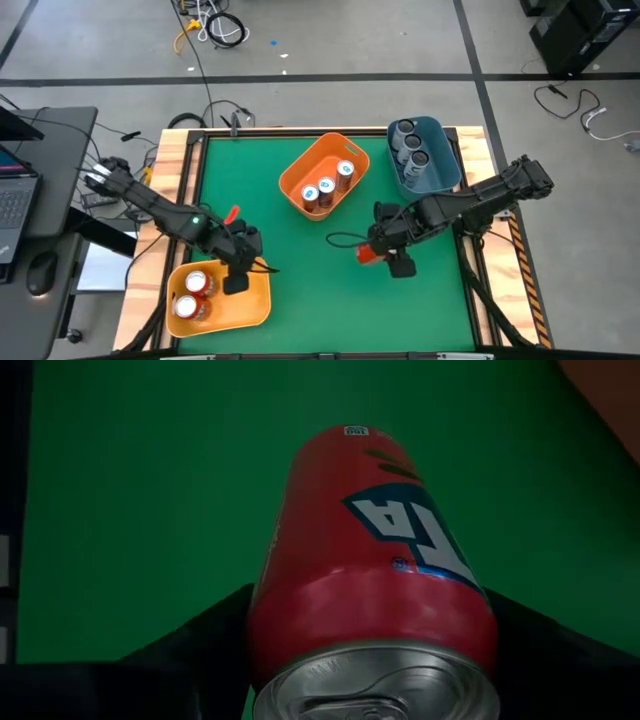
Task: Sort soda cans
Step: Put the orange soda can into the yellow bin
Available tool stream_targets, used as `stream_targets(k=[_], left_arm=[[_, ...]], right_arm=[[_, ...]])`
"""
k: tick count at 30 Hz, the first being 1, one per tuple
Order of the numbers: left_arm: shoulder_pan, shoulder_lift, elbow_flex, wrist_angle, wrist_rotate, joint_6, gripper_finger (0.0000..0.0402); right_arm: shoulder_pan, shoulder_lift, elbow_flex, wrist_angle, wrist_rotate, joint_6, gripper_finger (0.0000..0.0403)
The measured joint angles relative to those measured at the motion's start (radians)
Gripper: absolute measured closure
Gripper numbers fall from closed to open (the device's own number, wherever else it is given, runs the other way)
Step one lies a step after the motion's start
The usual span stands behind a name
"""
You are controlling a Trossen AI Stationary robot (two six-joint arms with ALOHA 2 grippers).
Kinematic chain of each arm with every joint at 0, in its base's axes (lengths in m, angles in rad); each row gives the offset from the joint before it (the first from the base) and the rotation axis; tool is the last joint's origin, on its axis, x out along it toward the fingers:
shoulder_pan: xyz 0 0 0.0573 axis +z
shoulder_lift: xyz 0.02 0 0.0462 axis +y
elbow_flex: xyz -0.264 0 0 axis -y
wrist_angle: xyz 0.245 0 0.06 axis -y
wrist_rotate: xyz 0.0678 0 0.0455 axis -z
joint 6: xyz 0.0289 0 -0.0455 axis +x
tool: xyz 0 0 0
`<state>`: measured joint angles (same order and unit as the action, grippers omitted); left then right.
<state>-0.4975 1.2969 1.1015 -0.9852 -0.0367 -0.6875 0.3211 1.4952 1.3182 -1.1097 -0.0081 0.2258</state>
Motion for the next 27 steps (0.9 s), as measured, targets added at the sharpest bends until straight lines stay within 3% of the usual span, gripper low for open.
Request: stream_targets(k=[7,12,21,27], left_arm=[[0.044,0.003,0.000,-0.027,-0.046,-0.025,0.0227],[0.072,0.012,0.000,-0.091,-0.058,0.007,0.0193],[0.086,0.109,0.000,-0.092,0.041,0.135,0.0192],[0.086,0.162,0.000,-0.070,0.031,0.216,0.0251]], right_arm=[[-0.019,0.000,0.000,-0.004,0.001,-0.047,0.0110],[-0.024,0.000,0.000,-0.006,0.001,-0.053,0.0110],[-0.024,0.000,0.000,-0.008,0.000,-0.041,0.0110],[-0.023,0.000,0.000,-0.013,-0.001,-0.035,0.0110]])
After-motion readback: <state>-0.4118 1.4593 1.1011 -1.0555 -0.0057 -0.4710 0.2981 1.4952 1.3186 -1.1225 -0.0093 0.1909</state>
